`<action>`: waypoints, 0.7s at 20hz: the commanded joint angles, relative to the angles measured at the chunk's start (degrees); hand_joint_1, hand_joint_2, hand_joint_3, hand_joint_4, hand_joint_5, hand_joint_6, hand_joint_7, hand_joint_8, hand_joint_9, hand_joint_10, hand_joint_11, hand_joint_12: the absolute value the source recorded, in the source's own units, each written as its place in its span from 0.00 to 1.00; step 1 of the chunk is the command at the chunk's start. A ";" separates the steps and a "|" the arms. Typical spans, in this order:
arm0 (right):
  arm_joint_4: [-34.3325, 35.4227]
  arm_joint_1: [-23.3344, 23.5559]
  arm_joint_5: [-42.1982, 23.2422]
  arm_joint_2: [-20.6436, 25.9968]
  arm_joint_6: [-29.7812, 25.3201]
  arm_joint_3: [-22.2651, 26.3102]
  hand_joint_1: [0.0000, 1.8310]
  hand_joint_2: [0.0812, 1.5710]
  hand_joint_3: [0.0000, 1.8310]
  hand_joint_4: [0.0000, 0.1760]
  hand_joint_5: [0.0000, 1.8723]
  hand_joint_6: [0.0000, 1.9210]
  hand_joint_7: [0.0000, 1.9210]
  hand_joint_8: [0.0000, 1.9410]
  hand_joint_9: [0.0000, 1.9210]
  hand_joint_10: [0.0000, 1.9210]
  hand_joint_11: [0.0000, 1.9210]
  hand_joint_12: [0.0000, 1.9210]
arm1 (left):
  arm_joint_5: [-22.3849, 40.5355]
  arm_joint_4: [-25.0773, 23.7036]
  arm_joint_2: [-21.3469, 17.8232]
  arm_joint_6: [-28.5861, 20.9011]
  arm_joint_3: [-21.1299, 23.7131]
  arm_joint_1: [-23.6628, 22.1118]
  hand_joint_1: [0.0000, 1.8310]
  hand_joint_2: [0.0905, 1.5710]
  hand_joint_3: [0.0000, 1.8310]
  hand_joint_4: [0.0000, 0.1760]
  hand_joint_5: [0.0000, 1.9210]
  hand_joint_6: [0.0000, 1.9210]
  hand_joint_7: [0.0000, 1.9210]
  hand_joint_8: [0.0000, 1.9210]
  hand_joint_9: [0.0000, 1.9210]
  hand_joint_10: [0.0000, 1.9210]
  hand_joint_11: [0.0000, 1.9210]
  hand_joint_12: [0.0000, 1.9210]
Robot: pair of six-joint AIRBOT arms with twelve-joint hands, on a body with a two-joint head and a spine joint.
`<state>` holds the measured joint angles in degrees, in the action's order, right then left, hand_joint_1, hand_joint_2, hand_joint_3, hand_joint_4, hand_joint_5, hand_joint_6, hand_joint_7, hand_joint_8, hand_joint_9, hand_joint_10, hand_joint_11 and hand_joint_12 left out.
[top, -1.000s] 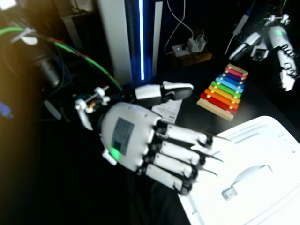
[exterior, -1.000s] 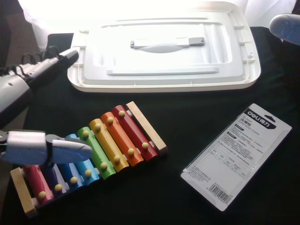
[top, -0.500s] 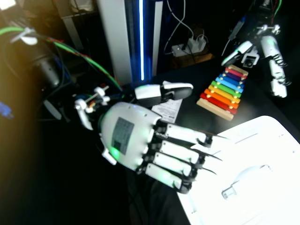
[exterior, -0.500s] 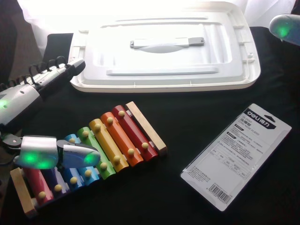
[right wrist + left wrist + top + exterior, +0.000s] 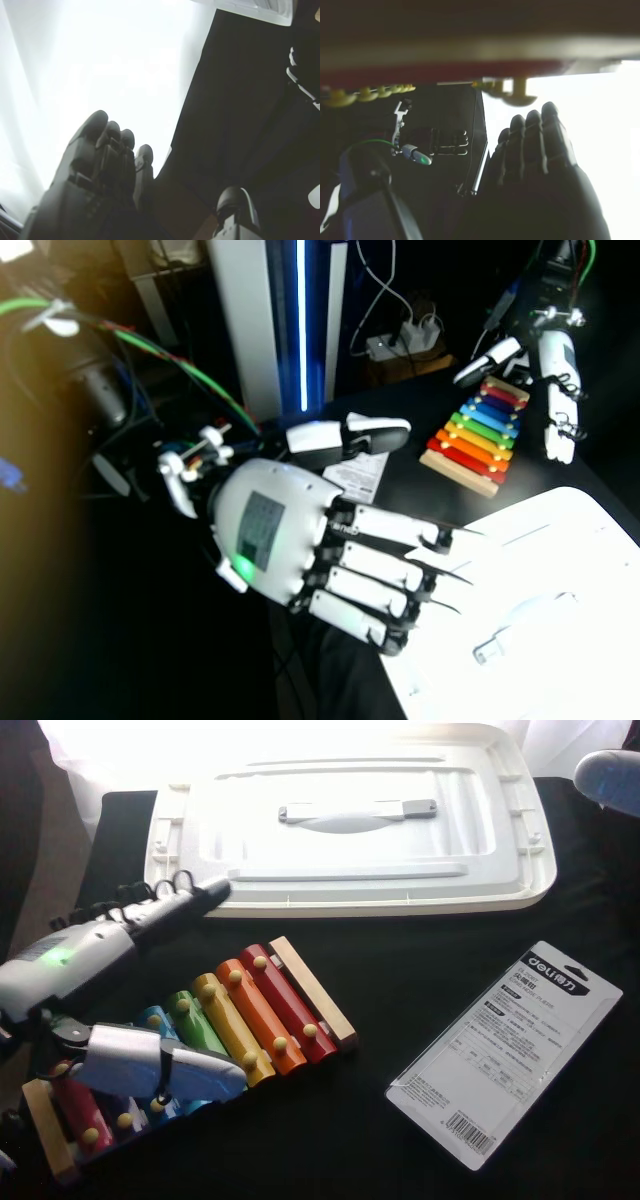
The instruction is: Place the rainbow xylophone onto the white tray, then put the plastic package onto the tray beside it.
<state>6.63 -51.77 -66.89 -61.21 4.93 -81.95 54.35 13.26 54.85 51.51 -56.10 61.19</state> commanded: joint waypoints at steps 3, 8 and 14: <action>1.73 0.40 -6.58 -0.19 -0.64 -0.34 0.23 0.53 0.00 0.64 0.16 0.00 0.14 0.00 0.11 0.00 0.00 0.29 | -0.28 -2.18 1.49 -0.01 -0.98 -1.53 0.28 0.39 0.00 0.57 0.00 0.00 0.04 0.00 0.04 0.01 0.06 0.04; 1.73 0.40 -6.58 -0.19 -0.64 -0.34 0.22 0.53 0.00 0.63 0.15 0.00 0.14 0.00 0.11 0.00 0.00 0.29 | -7.65 -8.24 0.61 0.00 -1.84 -4.81 0.25 0.41 0.00 0.49 0.00 0.00 0.02 0.00 0.04 0.00 0.04 0.04; 1.73 0.40 -6.58 -0.27 -0.64 -0.32 0.22 0.53 0.00 0.67 0.16 0.00 0.14 0.00 0.11 0.00 0.00 0.30 | -15.13 -17.07 -2.98 -0.04 -2.26 -11.47 0.28 0.40 0.00 0.54 0.00 0.00 0.05 0.00 0.06 0.01 0.08 0.06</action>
<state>6.74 -51.77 -66.78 -61.34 4.82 -82.06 34.74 -3.49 51.86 51.64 -58.57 50.41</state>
